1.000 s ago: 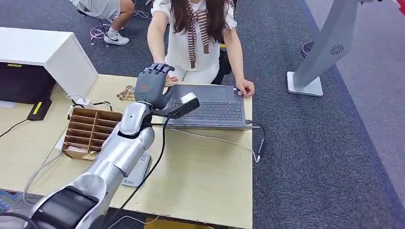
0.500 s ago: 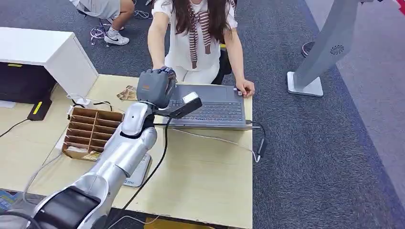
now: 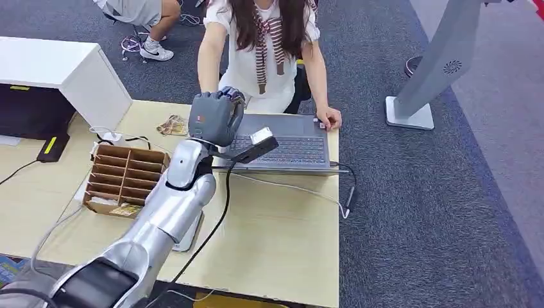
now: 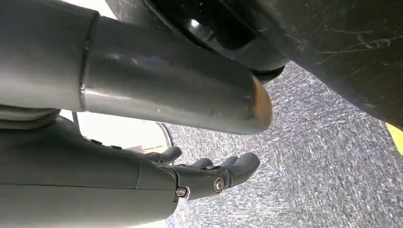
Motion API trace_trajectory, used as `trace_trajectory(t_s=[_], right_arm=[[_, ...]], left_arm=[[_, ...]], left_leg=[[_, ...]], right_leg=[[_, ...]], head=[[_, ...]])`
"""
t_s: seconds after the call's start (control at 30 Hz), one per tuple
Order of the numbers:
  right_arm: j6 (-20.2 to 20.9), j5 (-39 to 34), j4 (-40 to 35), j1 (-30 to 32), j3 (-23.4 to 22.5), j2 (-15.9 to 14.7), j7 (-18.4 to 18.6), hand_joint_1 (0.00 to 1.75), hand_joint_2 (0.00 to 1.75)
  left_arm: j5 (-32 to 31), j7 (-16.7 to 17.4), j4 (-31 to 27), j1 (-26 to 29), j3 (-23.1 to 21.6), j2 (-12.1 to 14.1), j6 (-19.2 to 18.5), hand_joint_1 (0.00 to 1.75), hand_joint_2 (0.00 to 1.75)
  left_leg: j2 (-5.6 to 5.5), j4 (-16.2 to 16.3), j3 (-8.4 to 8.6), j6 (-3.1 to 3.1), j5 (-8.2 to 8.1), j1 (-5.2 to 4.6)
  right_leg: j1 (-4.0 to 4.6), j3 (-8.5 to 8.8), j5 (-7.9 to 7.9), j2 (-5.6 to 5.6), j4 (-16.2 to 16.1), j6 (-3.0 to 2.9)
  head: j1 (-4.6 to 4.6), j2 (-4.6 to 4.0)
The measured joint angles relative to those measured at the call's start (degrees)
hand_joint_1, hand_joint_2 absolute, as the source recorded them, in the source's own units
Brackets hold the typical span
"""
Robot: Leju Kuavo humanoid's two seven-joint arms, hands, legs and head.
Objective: Pass the card to the sensor for recognition and then transmit it.
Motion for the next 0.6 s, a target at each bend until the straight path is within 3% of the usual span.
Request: trace_trajectory(t_s=[0.1, 0.3, 0.43, 0.6], right_arm=[[-0.74, -0.22, 0.0, 0.08, 0.0, 0.0, 0.2, 0.0, 0.0], [-2.03, -1.09, 0.0, 0.56, 0.02, 0.0, 0.39, 0.0, 0.0], [-2.99, -1.86, 0.04, 0.93, 0.02, 0.02, 0.33, 0.0, 0.0], [-3.89, -2.4, 0.07, 1.19, 0.0, 0.02, 0.31, 0.0, 0.0]], left_arm=[[0.98, -2.21, -6.44, 3.72, 0.0, 0.37, 2.32, 1.75, 1.75], [2.53, -6.44, -25.35, 13.99, -0.04, 2.76, 6.27, 1.75, 1.75], [2.84, -10.1, -35.76, 20.95, -0.04, 4.77, 6.4, 1.75, 1.75], [2.3, -12.96, -43.51, 27.75, -0.09, 6.75, 6.4, 1.75, 1.75]], left_leg=[[0.01, 0.0, 0.0, 0.0, -0.01, 0.0], [0.01, -0.02, -0.01, 0.02, -0.03, 0.0], [0.02, -0.04, -0.01, 0.01, -0.04, 0.0], [0.02, -0.04, -0.01, 0.01, -0.04, 0.0]], right_leg=[[0.0, 0.0, 0.0, 0.01, 0.0, 0.0], [0.0, -0.02, -0.06, 0.01, 0.0, 0.01], [0.0, -0.03, -0.07, 0.03, 0.0, 0.01], [-0.01, -0.02, -0.07, 0.0, 0.0, 0.01]], head=[[0.0, 0.0], [0.0, -0.02], [0.02, 0.0], [0.0, 0.0]])
